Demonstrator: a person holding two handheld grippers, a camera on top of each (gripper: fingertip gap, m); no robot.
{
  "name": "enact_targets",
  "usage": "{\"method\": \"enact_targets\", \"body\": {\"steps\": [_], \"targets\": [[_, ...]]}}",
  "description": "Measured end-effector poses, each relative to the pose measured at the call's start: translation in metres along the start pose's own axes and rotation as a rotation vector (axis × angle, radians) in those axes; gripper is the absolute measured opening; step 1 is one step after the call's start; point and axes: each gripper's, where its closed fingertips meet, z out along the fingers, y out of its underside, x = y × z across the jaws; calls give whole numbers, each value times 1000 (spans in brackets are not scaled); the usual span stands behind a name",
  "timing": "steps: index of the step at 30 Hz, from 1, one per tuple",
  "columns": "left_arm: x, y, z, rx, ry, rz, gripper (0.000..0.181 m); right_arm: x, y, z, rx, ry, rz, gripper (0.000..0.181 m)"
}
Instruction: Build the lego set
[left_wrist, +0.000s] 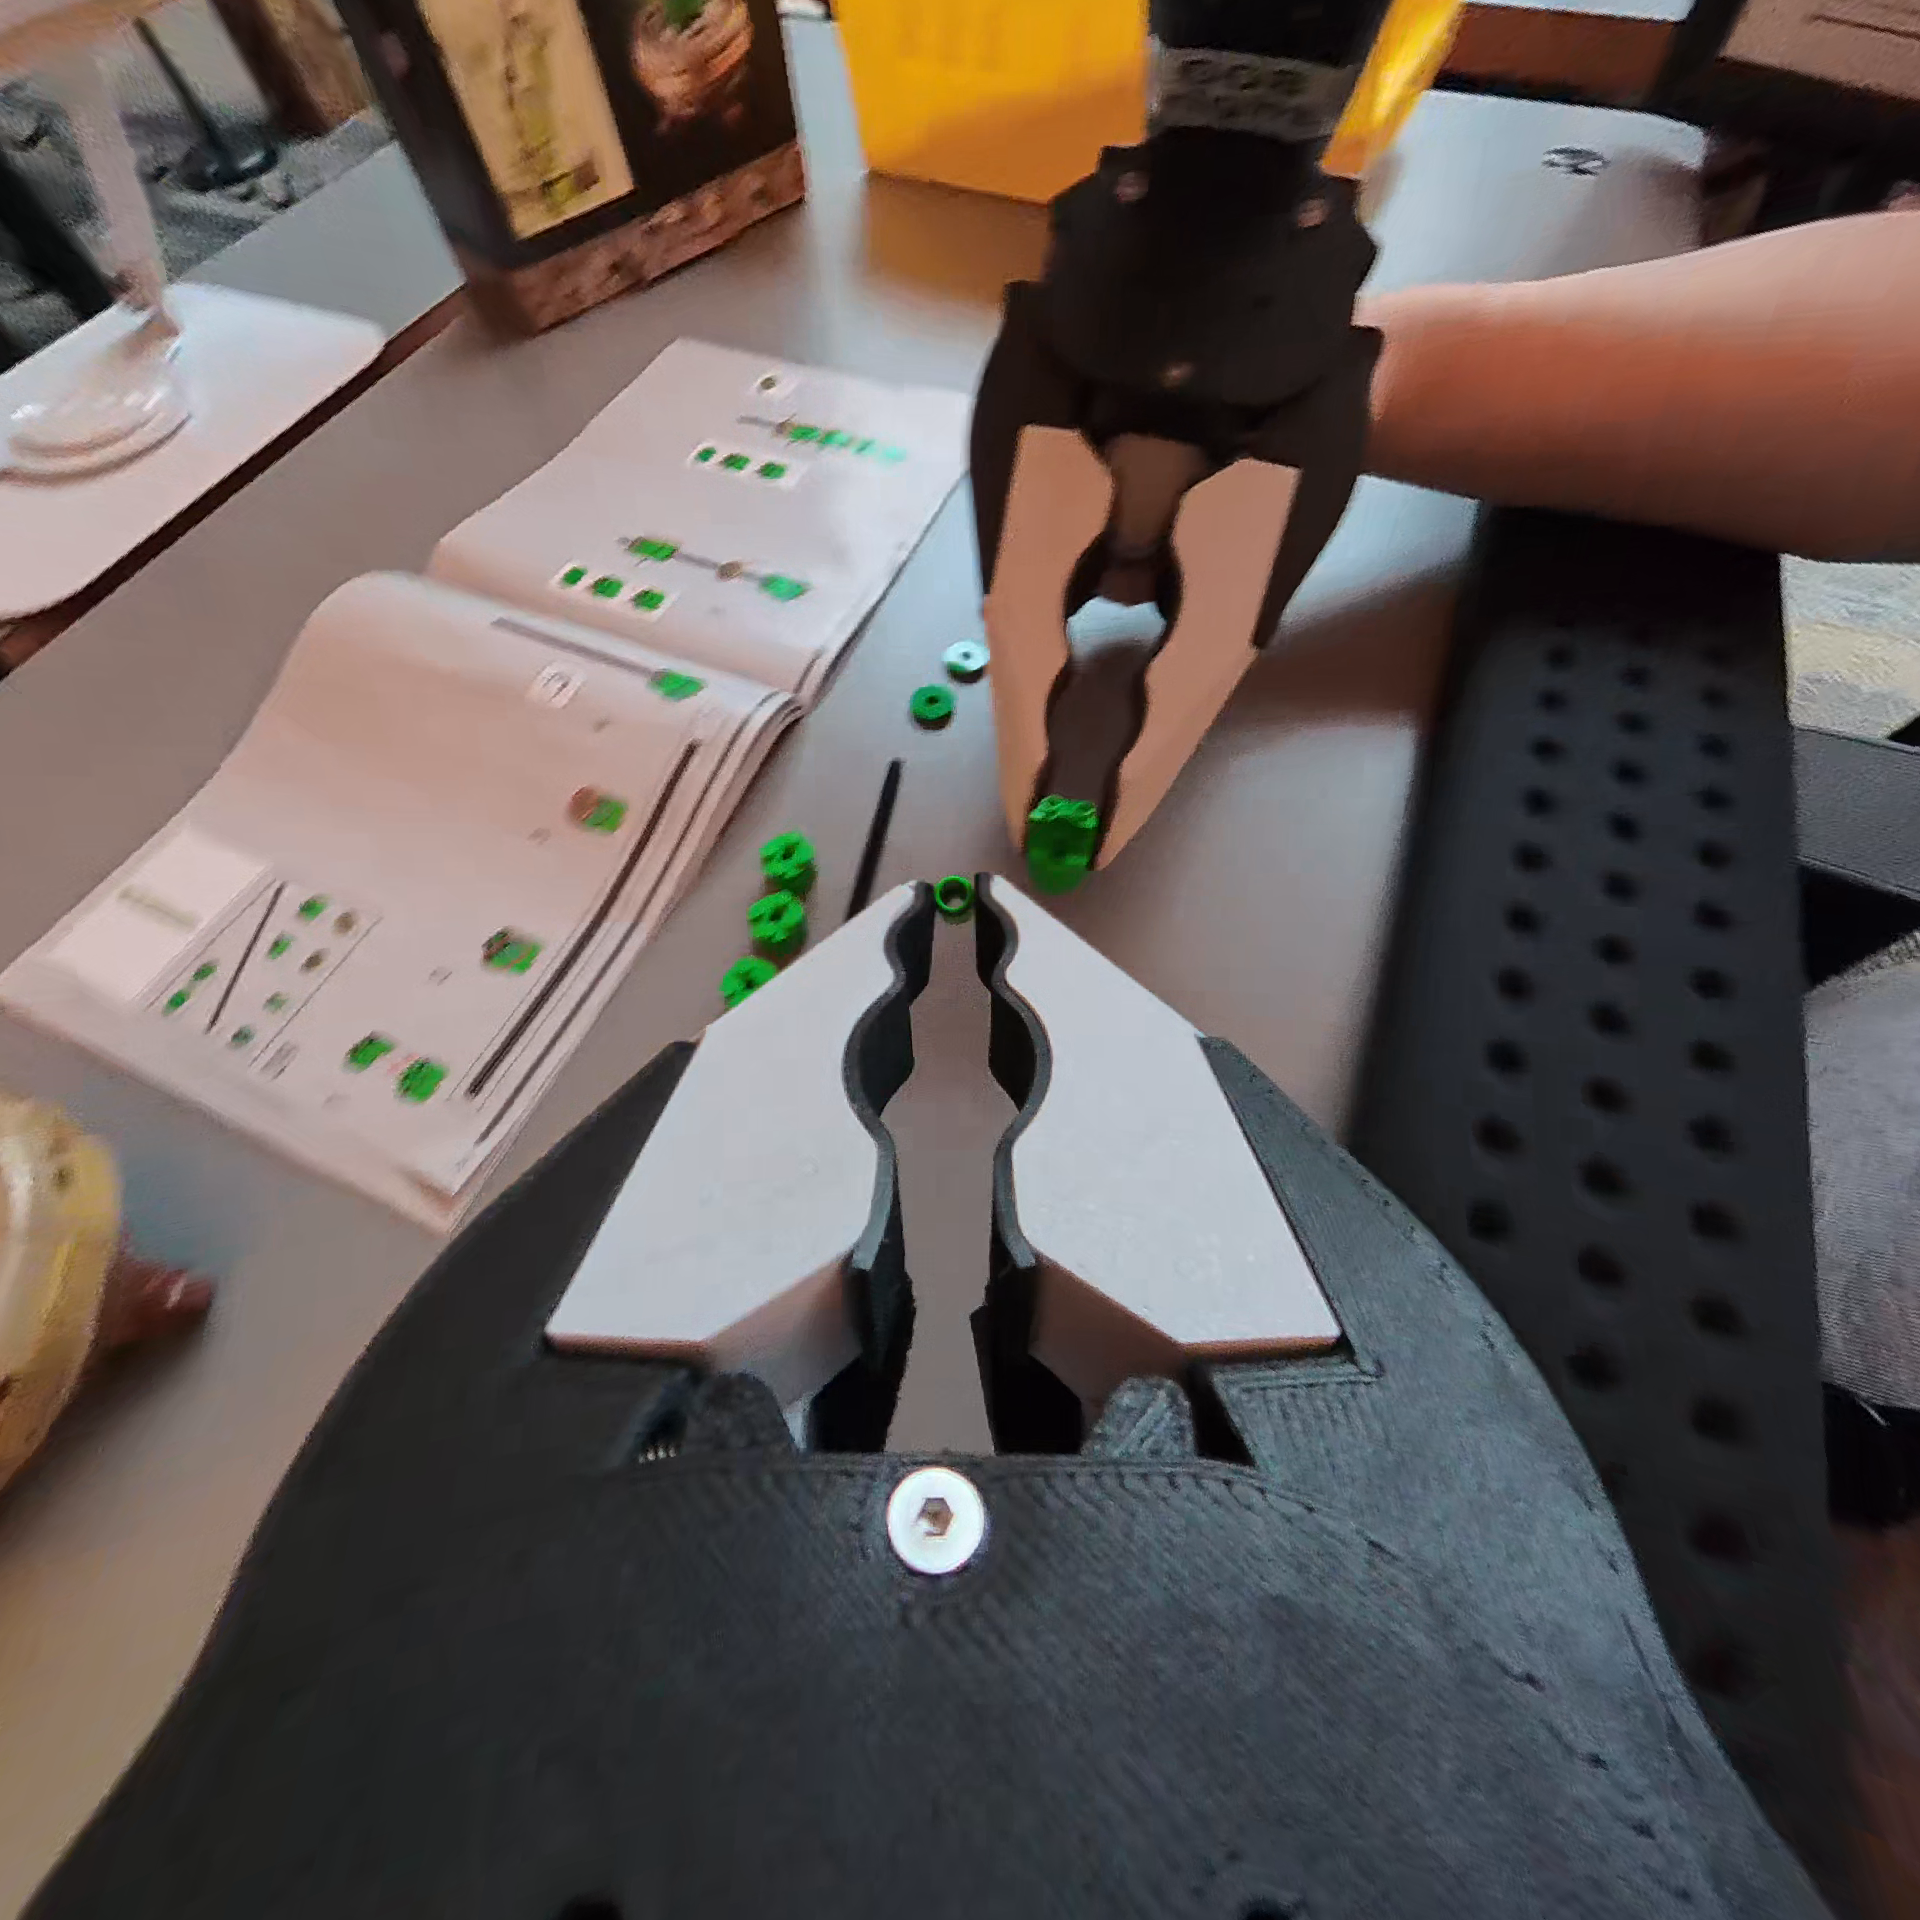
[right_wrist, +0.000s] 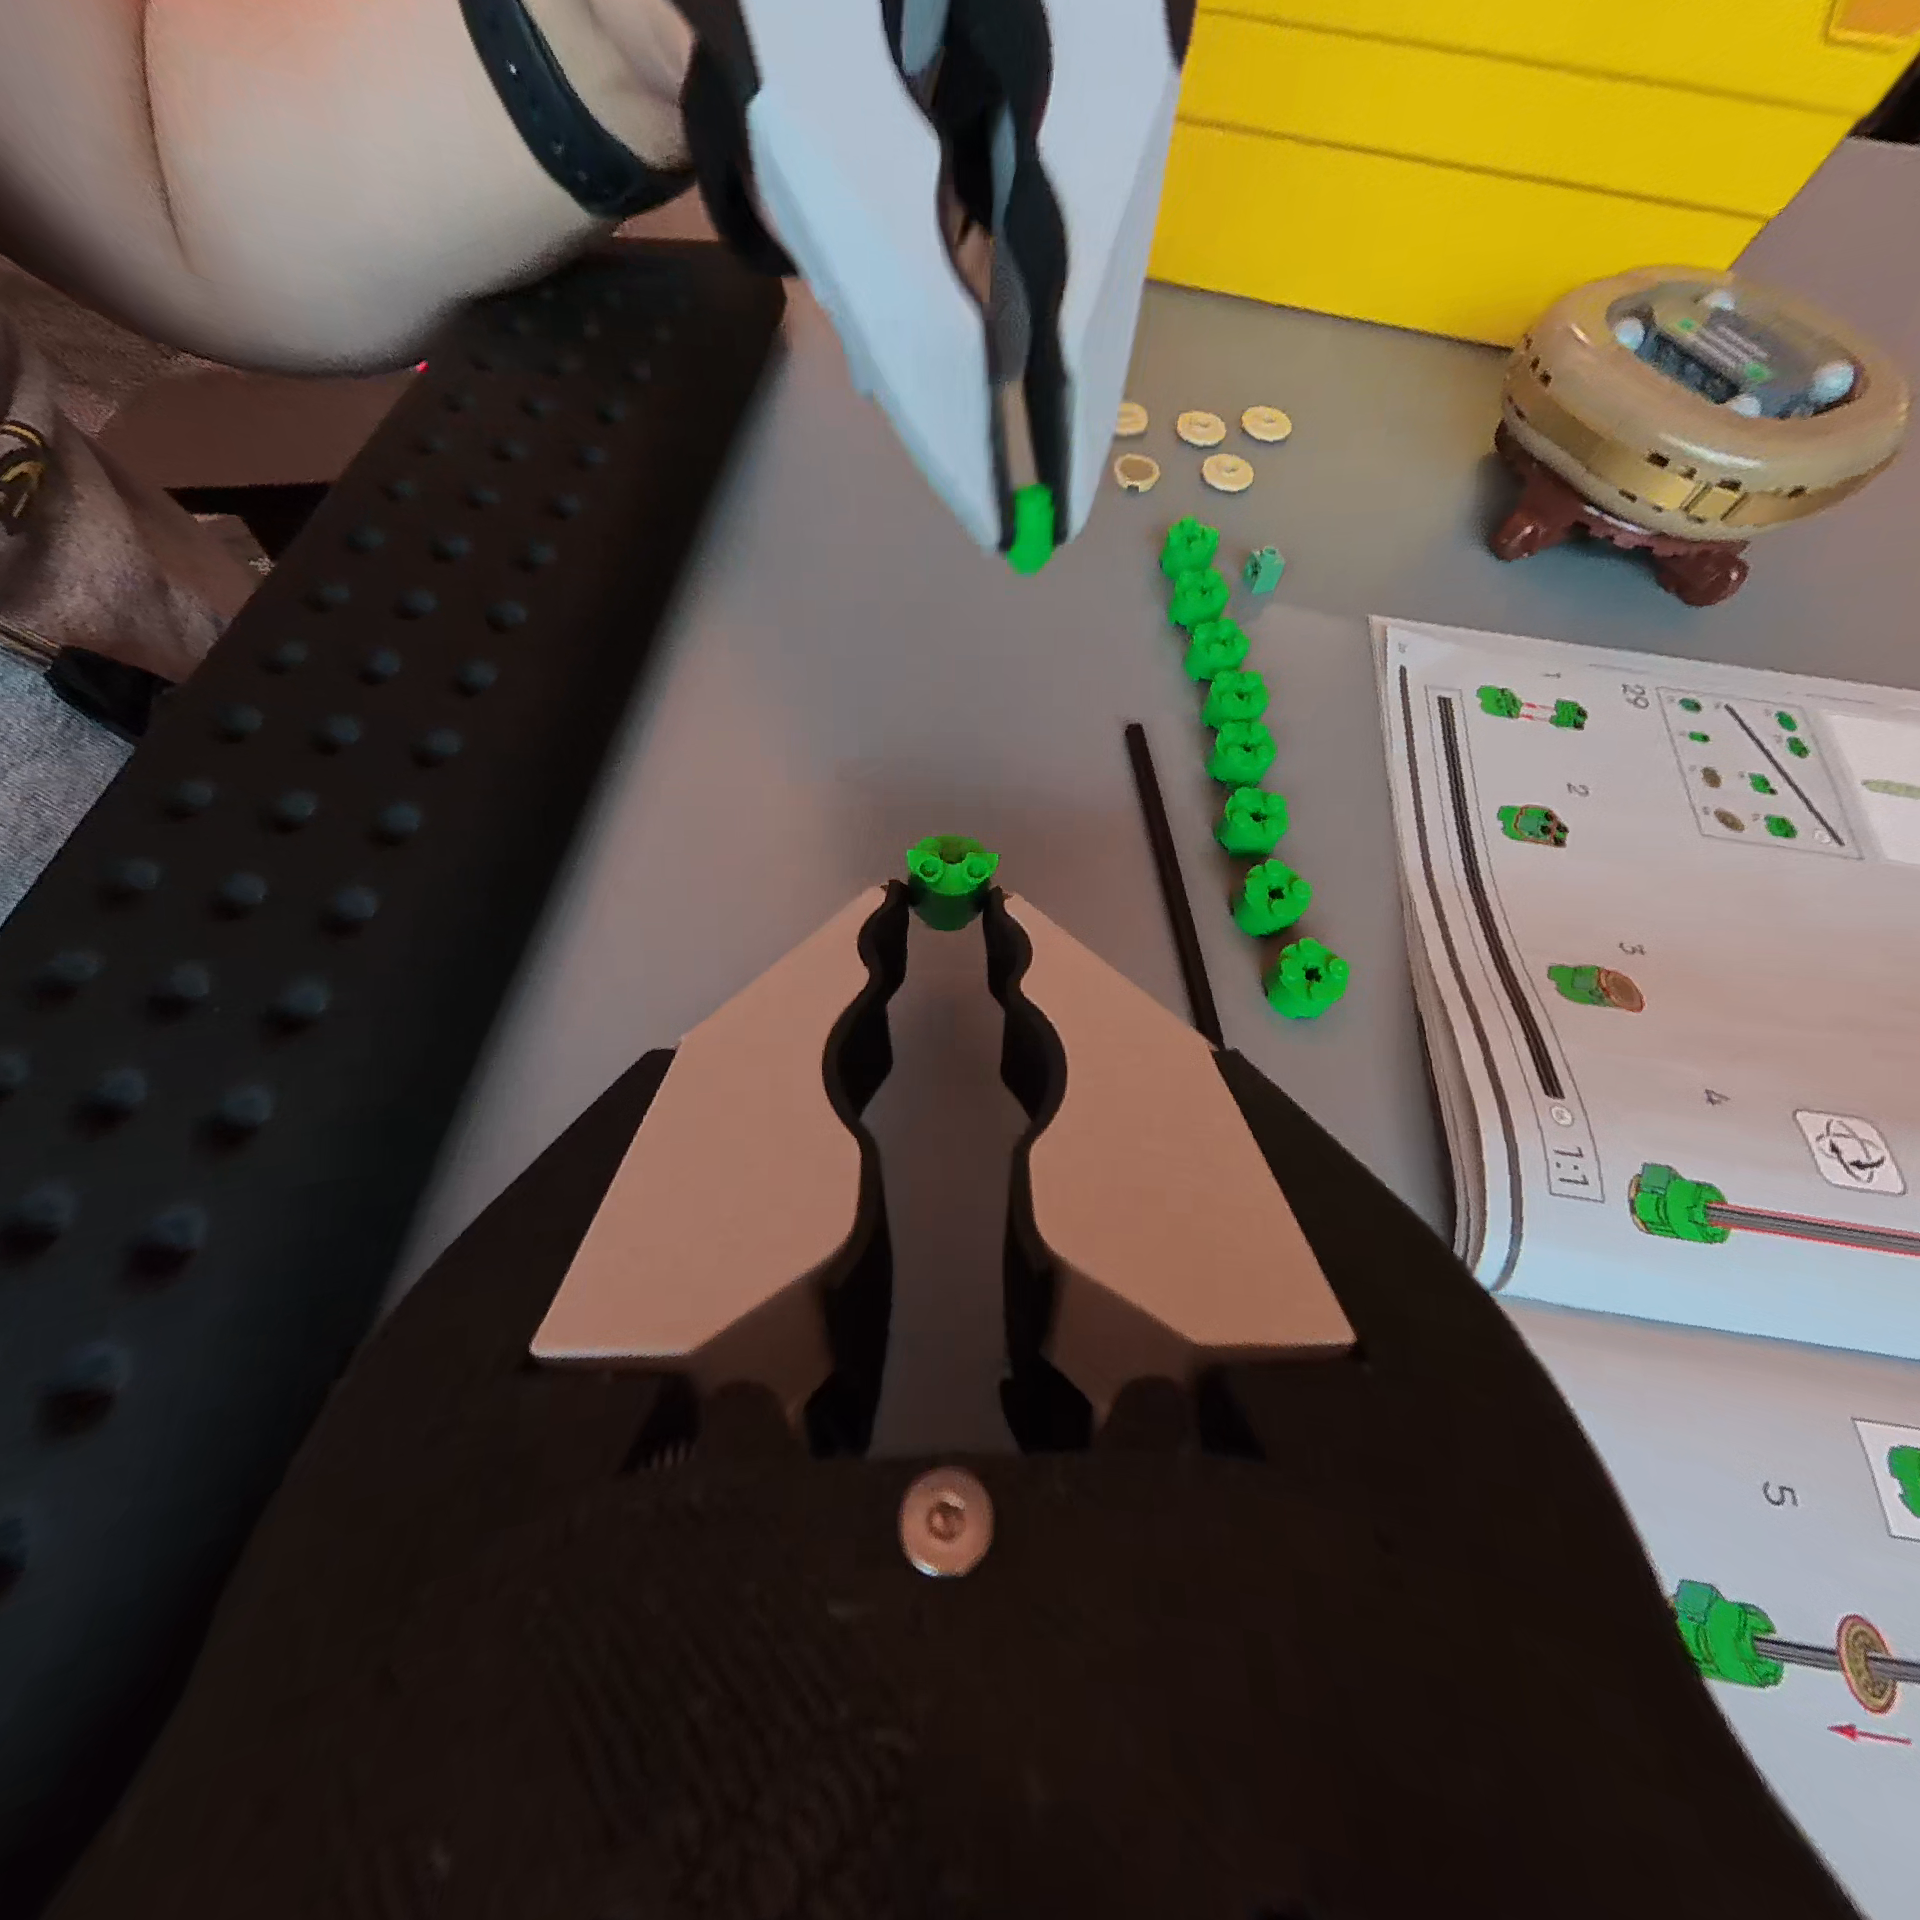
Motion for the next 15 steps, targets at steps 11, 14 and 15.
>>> {"method": "enact_targets", "body": {"steps": [11, 14, 15], "targets": [[28, 8, 28, -68, 84, 148, 6, -10, -10, 2, 9, -6, -76, 13], [30, 9, 28, -69, 96, 155, 6, -12, -11, 3, 1, 2, -117, 13], [30, 10, 28, -73, 100, 157, 6, -13, -11, 3, -1, 2, -128, 13]]}}
